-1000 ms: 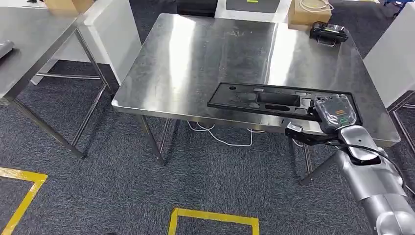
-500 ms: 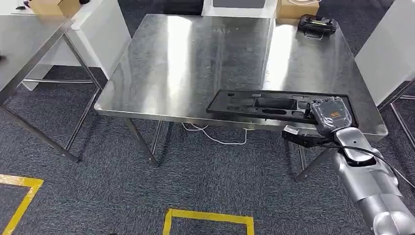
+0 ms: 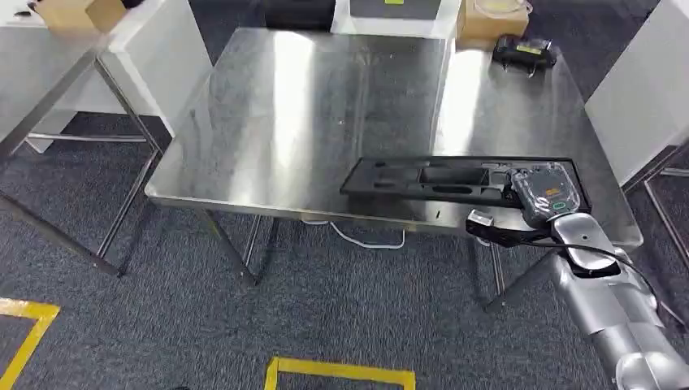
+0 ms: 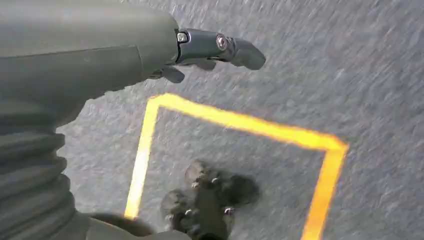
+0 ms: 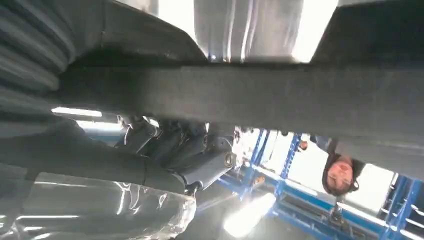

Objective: Take the parts from the cabinet and place them on the table.

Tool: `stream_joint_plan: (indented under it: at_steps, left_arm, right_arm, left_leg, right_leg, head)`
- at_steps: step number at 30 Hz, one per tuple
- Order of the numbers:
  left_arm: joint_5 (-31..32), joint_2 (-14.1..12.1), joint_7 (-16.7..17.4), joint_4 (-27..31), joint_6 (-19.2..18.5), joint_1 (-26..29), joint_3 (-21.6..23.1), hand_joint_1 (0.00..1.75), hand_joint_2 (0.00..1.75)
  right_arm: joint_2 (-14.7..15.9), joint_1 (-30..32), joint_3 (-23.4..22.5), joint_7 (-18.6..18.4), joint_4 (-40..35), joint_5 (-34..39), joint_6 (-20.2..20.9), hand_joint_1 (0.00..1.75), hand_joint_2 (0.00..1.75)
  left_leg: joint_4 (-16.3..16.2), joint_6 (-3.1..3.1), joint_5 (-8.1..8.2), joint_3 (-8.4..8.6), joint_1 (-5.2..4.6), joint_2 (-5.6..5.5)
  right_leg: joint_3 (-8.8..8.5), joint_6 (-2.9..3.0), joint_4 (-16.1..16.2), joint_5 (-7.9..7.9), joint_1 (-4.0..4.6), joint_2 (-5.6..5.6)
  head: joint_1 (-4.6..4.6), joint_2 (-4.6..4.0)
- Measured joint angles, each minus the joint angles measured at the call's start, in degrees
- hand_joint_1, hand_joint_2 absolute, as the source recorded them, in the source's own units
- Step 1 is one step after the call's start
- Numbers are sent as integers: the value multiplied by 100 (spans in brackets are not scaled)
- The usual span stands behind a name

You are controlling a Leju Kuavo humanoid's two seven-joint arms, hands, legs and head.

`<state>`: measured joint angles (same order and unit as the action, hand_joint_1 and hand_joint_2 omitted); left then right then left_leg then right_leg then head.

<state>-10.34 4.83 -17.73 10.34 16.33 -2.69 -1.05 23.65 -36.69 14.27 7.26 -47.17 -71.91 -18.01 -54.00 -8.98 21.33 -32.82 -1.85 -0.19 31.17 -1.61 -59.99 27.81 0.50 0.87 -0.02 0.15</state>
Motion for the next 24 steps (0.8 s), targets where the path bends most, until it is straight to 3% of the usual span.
stream_joint_plan:
  at_steps: [1, 2, 3, 4, 5, 6, 7, 8, 9, 10, 11, 12, 13, 14, 16, 17, 19, 20, 21, 22, 23, 24]
  left_arm:
    - [0, 2, 0, 0, -2, -13, 0, 0, 175]
    - [0, 18, 0, 2, -13, -14, 0, 0, 175]
    - [0, 44, -2, 2, -15, -14, 0, 0, 175]
    - [0, 59, -2, 0, -15, -8, 0, 0, 175]
    - [0, 72, -2, 0, -15, 9, 0, 0, 175]
    - [0, 81, -2, 0, -13, 18, 0, 0, 175]
    - [0, 81, -2, 0, -4, 17, 0, 0, 175]
    - [0, 65, -2, 0, -2, 16, -4, 0, 175]
    - [-2, 35, -2, 0, 7, 11, -13, 0, 175]
    - [0, 48, -2, 2, 9, 11, -11, 0, 175]
    - [-2, 52, 0, 0, 11, 13, -11, 0, 175]
    - [-5, 50, -6, 2, 15, 18, -13, 0, 175]
    - [-2, 46, -2, 0, 22, 25, -13, 0, 175]
    - [-2, 39, -4, 2, 28, 20, -13, 0, 175]
    - [0, 39, -9, 2, 28, 14, -13, 0, 175]
    - [0, 39, -9, 2, 28, 15, -13, 0, 175]
    - [0, 39, -9, 0, 28, 30, -13, 0, 175]
    - [0, 42, -6, 0, 31, 37, -15, 0, 175]
    - [0, 42, -9, 0, 31, 37, -15, 0, 175]
    - [-2, 42, -15, 0, 31, 35, -15, 0, 175]
    - [-2, 37, -39, 0, 31, 35, -15, 0, 175]
    - [-5, -45, -147, 0, 52, 43, -28, 0, 175]
  right_arm:
    - [-2, -38, -2, -2, 7, 2, 2, 175, 175]
    - [7, -42, -4, -2, 15, 7, 2, 175, 175]
    - [4, -36, -4, -2, 26, 7, 0, 175, 175]
    - [2, -17, -4, -2, 31, 7, 0, 175, 175]
    - [2, 0, -2, -2, 37, 2, 0, 175, 175]
    - [7, 10, -2, -2, 37, -4, 0, 175, 175]
    - [22, 15, -2, -2, 37, -9, 0, 175, 175]
    - [20, 24, -2, -2, 46, -9, 0, 175, 175]
    - [-4, 36, 2, -5, 75, -7, 5, 175, 175]
    - [15, 16, -2, -9, 77, -7, 7, 175, 175]
    - [17, 58, -11, -13, 70, -7, 2, 175, 175]
    - [-2, 74, -4, -13, 72, -18, 7, 175, 175]
    - [15, 76, -7, -20, 70, -22, 7, 175, 175]
    - [19, 91, -9, -22, 66, -24, 4, 175, 175]
    - [17, 84, -9, -28, 66, -26, 4, 175, 175]
    - [7, 87, -7, -28, 68, -28, 4, 175, 175]
    - [-7, 124, -7, -31, 68, -33, 4, 175, 175]
    - [-11, 131, -7, -31, 66, -35, 4, 175, 175]
    - [-13, 131, -7, -31, 66, -37, 4, 175, 175]
    - [-11, 125, -7, -31, 63, -39, 4, 175, 175]
    - [-13, 129, -7, -42, 53, -39, 4, 175, 175]
    - [-35, 147, -7, -59, 55, -39, 7, 175, 175]
  left_leg:
    - [-1, 27, 16, 1, 18, -3]
    - [-1, 71, 45, 9, 26, -7]
    - [-4, 122, 79, 20, 39, -10]
    - [-10, 188, 116, 50, 60, -10]
    - [-18, 256, 159, 94, 96, -10]
    - [-47, 335, 215, 133, 137, -9]
    - [-114, 428, 283, 158, 190, -10]
    - [-214, 538, 379, 159, 225, 3]
    - [-254, 603, 415, 136, 189, -1]
    - [-320, 649, 473, 52, 171, 11]
    - [-378, 671, 514, 61, 184, 22]
    - [-383, 702, 546, 61, 185, 20]
    - [-413, 736, 590, 44, 219, 27]
    - [-581, 762, 557, -39, 234, 42]
    - [-1338, 816, 625, -503, 257, 49]
    - [-1754, 832, 799, -795, 257, 52]
    - [-2168, 800, 1055, -1191, 251, 53]
    - [-2062, 744, 979, -1235, 231, 50]
    - [-1762, 652, 755, -1174, 203, 47]
    - [-1347, 529, 451, -1038, 151, 37]
    - [-865, 322, 66, -861, 54, 1]
    - [-498, 80, -244, -745, -101, -65]
  right_leg:
    - [253, -4, -397, 106, -45, -2]
    - [536, 34, -803, 267, -69, -3]
    - [775, -5, -1107, 372, -111, -6]
    - [904, -121, -1174, 331, -169, -13]
    - [881, -254, -957, 174, -226, -29]
    - [741, -417, -526, -88, -283, -47]
    - [535, -539, 31, -397, -343, -76]
    - [409, -639, 414, -575, -390, -143]
    - [496, -533, 362, -437, -283, -110]
    - [391, -285, 326, -382, -274, -112]
    - [461, -190, 301, -423, -298, -63]
    - [461, -110, 251, -388, -288, -88]
    - [417, -98, 234, -386, -324, -61]
    - [386, -80, 244, -362, -297, -21]
    - [316, 0, 247, -302, -285, -18]
    - [283, 32, 247, -261, -264, -9]
    - [185, 64, 248, -176, -209, 16]
    - [119, 83, 249, -129, -170, 34]
    - [45, 97, 253, -77, -127, 48]
    - [-31, 113, 262, -33, -73, 52]
    - [-97, 147, 284, 12, -59, 53]
    - [-132, 153, 295, 45, -116, 55]
  head:
    - [17, 2]
    - [6, 2]
    - [6, 2]
    - [6, 2]
    - [2, 2]
    - [6, 2]
    - [6, 2]
    - [26, 2]
    - [67, 2]
    - [67, 2]
    - [-15, 2]
    - [-13, 2]
    - [-20, 2]
    - [-36, 2]
    - [-35, 2]
    - [-38, 2]
    - [-35, 2]
    - [-35, 2]
    - [-38, 2]
    - [-38, 2]
    - [-35, 2]
    - [11, 2]
